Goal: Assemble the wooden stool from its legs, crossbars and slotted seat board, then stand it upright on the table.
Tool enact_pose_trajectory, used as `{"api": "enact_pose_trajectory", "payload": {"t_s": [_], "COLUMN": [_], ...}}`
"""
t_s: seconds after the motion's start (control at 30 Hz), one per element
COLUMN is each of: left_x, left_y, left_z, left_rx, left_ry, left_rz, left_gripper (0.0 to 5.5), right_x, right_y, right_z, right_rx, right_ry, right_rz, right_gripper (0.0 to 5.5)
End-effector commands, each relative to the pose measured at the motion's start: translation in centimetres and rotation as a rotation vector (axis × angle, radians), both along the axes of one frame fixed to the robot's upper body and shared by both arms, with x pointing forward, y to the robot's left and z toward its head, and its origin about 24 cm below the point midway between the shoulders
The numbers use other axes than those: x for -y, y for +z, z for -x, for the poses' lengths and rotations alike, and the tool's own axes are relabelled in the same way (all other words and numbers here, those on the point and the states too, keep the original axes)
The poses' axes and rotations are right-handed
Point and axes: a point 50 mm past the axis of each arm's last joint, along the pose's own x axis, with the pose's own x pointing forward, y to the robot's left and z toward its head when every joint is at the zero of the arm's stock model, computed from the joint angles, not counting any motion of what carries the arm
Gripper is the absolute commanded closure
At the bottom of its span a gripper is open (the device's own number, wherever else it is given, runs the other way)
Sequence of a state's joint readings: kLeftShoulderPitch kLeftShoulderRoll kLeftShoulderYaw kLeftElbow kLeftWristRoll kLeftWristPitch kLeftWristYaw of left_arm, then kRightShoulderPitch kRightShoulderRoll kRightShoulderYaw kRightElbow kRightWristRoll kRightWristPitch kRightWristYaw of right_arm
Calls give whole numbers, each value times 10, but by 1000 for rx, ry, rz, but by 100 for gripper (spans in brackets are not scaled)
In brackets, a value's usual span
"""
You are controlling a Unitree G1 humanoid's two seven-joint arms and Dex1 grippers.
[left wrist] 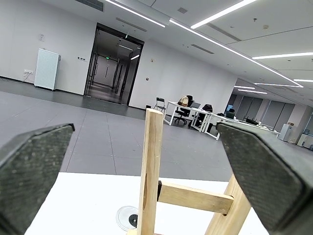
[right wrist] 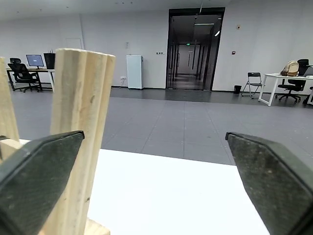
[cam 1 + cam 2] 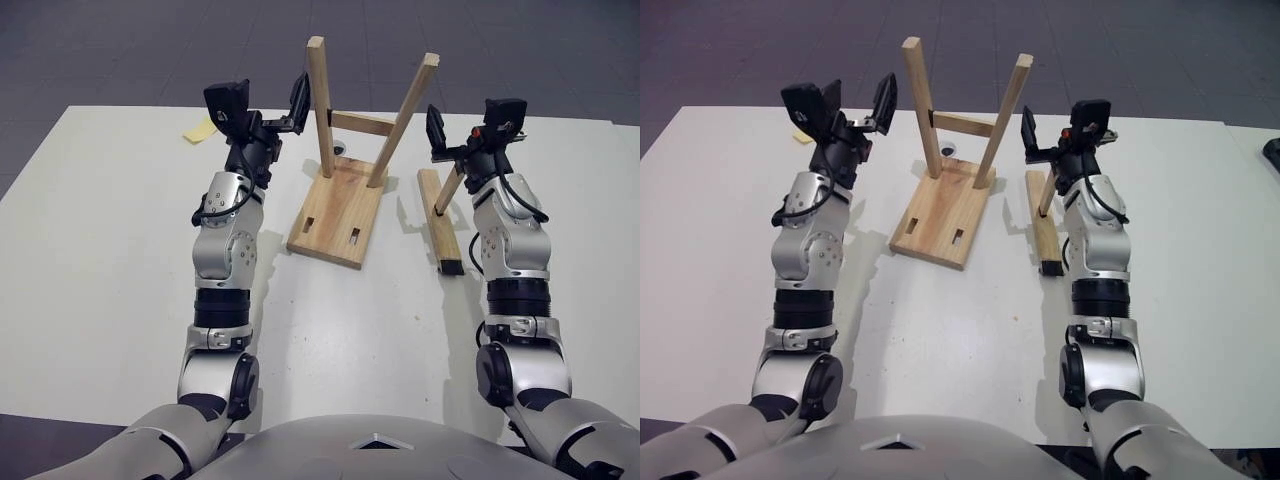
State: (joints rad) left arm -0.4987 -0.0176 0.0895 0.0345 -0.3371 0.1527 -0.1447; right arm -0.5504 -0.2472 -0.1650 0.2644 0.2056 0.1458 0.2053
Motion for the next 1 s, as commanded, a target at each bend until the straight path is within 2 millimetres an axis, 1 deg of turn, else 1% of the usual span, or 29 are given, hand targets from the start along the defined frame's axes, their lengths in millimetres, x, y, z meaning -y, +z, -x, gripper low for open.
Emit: {"api": "enact_pose_trajectory", "payload": {"t_s": [0.03, 0.2, 0.23, 0.27, 0.3, 0.33, 0.37, 0.4, 0.43, 0.47, 0.5, 0.53, 0.57, 0.6, 0.7, 0.83, 0.93, 1.0], "left_x": [1, -1, -2, -3, -3, -2, -2, -1, 0, 1, 0, -2, -3, -3, -1, 0, 0, 0], "left_y": [2, 2, 2, 2, 2, 2, 2, 2, 2, 2, 2, 1, 1, 0, 0, 0, -1, -2], "left_z": [-1, -1, -1, -1, 0, 0, 0, -1, -1, -1, -1, -1, -1, -1, -3, -4, -4, -5], "left_rx": [7, 6, 6, 6, 5, 5, 4, 3, 2, 1, 0, -3, -6, -8, -9, -7, -12, -14], "left_ry": [6, 14, 17, 20, 21, 20, 19, 16, 10, 6, 6, 9, 11, 10, 5, 1, -4, -4], "left_rz": [-7, -5, -5, -4, -4, -4, -3, -3, -3, -3, -5, -5, -8, -11, -16, -16, -19, -18], "left_gripper": [10, 10, 10, 10, 10, 10, 10, 10, 10, 10, 10, 10, 10, 10, 10, 10, 10, 10], "right_x": [-2, -1, -1, -2, -2, -4, -6, -5, -1, 4, 7, 6, 6, 7, 8, 7, 7, 9], "right_y": [29, 71, 76, 75, 67, 47, 22, -9, -45, -73, -93, -103, -105, -103, -90, -74, -55, -37], "right_z": [-3, 2, 2, 3, 2, 0, 0, 1, 7, 15, 23, 29, 29, 27, 19, 17, 18, 21], "right_rx": [109, 263, 282, 287, 262, 200, 118, 14, -117, -223, -287, -318, -317, -303, -250, -182, -110, -43], "right_ry": [7, 3, 3, -1, -14, -20, -27, -55, -91, -127, -144, -147, -151, -154, -155, -133, -132, -134], "right_rz": [-14, -47, -56, -61, -56, -43, -18, 42, 64, 65, 85, 78, 80, 77, 56, 52, 60, 48], "right_gripper": [11, 11, 11, 11, 11, 11, 11, 11, 11, 11, 11, 11, 11, 11, 11, 11, 11, 11]}}
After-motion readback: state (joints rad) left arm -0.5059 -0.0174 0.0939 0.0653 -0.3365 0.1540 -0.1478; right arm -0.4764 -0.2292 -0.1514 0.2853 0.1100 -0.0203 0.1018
